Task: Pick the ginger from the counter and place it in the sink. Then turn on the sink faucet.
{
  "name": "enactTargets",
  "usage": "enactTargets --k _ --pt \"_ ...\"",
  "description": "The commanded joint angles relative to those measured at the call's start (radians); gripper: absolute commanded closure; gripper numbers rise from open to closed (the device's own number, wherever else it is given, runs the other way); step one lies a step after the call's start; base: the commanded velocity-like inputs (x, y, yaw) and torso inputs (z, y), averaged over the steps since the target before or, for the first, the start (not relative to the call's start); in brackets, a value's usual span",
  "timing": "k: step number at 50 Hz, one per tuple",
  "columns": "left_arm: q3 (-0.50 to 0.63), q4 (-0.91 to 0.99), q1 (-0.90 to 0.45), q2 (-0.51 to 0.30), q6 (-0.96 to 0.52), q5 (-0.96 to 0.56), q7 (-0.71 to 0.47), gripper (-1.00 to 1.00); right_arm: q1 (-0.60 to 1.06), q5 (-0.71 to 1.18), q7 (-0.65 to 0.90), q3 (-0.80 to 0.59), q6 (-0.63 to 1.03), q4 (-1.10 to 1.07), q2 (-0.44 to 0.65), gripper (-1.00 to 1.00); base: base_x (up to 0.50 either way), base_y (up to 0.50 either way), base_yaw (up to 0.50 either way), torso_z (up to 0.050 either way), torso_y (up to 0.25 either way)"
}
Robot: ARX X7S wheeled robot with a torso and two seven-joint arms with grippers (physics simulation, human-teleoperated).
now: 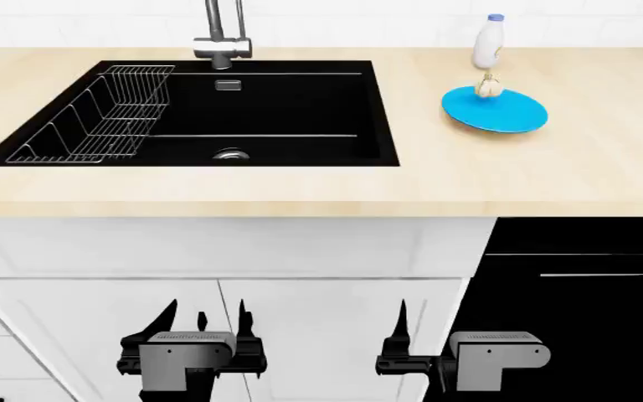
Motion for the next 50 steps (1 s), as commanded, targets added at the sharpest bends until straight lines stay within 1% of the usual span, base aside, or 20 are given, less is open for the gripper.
enactTargets --k 1,3,8,12,15,17,20,23,24,26,27,28,29,34,35,41,42,46,49,50 --pt "0.016 0.013 0.002 -0.022 0.001 -0.009 -0.015 -1.0 -0.004 0.012 0.014 -0.024 0.022 -0.019 0.018 -1.0 0.0 0.0 0.0 0.0 0.0" --pt "0.02 0.037 -0.003 -0.03 -0.031 -0.008 -0.032 -1.0 0.003 0.022 0.019 -0.032 0.065 -0.042 0.028 -1.0 0.0 0.0 0.0 0.0 0.0" --pt "0.021 0.301 -0.019 -0.06 -0.294 -0.043 -0.037 -1.0 0.013 0.081 -0.003 -0.024 0.286 -0.257 0.072 -1.0 0.0 0.0 0.0 0.0 0.0" --pt "0.002 0.58 -0.121 -0.091 -0.637 -0.091 -0.035 -1.0 0.087 0.071 0.006 -0.019 0.531 -0.465 0.116 -1.0 0.0 0.0 0.0 0.0 0.0" --pt "-0.007 0.659 -0.169 -0.104 -0.756 -0.115 -0.034 -1.0 0.118 0.091 0.008 -0.01 0.629 -0.535 0.123 -1.0 0.0 0.0 0.0 0.0 0.0" --pt "-0.006 0.66 -0.17 -0.106 -0.757 -0.118 -0.037 -1.0 0.118 0.093 0.01 -0.011 0.63 -0.536 0.125 -1.0 0.0 0.0 0.0 0.0 0.0" --pt "-0.06 0.891 -0.25 -0.112 -1.105 -0.214 -0.011 -1.0 0.17 0.131 0.02 0.035 0.903 -0.787 0.149 -1.0 0.0 0.0 0.0 0.0 0.0" --pt "-0.131 1.032 -0.261 -0.104 -1.281 -0.264 -0.003 -1.0 0.185 0.185 0.015 0.096 1.076 -0.952 0.138 -1.0 0.0 0.0 0.0 0.0 0.0" --pt "-0.158 1.047 -0.257 -0.137 -1.29 -0.365 -0.068 -1.0 0.19 0.195 0.019 0.105 1.123 -1.007 0.14 -1.0 0.0 0.0 0.0 0.0 0.0" --pt "-0.194 1.047 -0.253 -0.308 -1.22 -0.665 -0.368 -1.0 0.194 0.244 0.054 0.121 1.155 -1.047 0.154 -1.0 0.0 0.0 0.0 0.0 0.0" --pt "-0.196 1.046 -0.257 -0.343 -1.206 -0.815 -0.463 -1.0 0.194 0.279 0.083 0.124 1.154 -1.046 0.169 -1.0 0.0 0.0 0.0 0.0 0.0" --pt "-0.183 1.047 -0.262 -0.43 -1.137 -0.965 -0.587 -1.0 0.174 0.37 0.148 0.148 1.133 -1.047 0.196 -1.0 0.0 0.0 0.0 0.0 0.0" --pt "-0.173 1.046 -0.261 -0.466 -1.106 -1.092 -0.639 -1.0 0.174 0.456 0.212 0.162 1.129 -1.047 0.227 -1.0 0.0 0.0 0.0 0.0 0.0" --pt "-0.155 1.034 -0.353 -0.582 -1.055 -1.33 -0.817 -1.0 0.27 0.917 0.509 0.28 1.16 -1.045 0.366 -1.0 0.0 0.0 0.0 0.0 0.0" --pt "-0.147 1.026 -0.383 -0.591 -1.063 -1.354 -0.838 -1.0 0.297 0.962 0.535 0.296 1.18 -1.041 0.374 -1.0 0.0 0.0 0.0 0.0 0.0" --pt "-0.006 0.777 -0.798 -0.617 -1.15 -1.605 -1.017 -1.0 0.592 1.148 0.665 0.329 1.357 -0.902 0.409 -1.0 0.0 0.0 0.0 0.0 0.0" --pt "0.026 0.748 -0.892 -0.609 -1.169 -1.619 -1.002 -1.0 0.654 1.178 0.688 0.331 1.387 -0.869 0.416 -1.0 0.0 0.0 0.0 0.0 0.0" --pt "0.096 0.589 -1.099 -0.569 -1.201 -1.596 -1.001 -1.0 0.837 1.132 0.702 0.264 1.413 -0.732 0.441 -1.0 0.0 0.0 0.0 0.0 0.0" --pt "0.137 0.52 -1.188 -0.535 -1.212 -1.545 -0.974 -1.0 0.932 1.086 0.684 0.195 1.405 -0.689 0.471 -1.0 0.0 0.0 0.0 0.0 0.0" --pt "0.151 0.481 -1.225 -0.514 -1.212 -1.532 -0.97 -1.0 0.984 1.127 0.705 0.216 1.439 -0.653 0.453 -1.0 0.0 0.0 0.0 0.0 0.0"
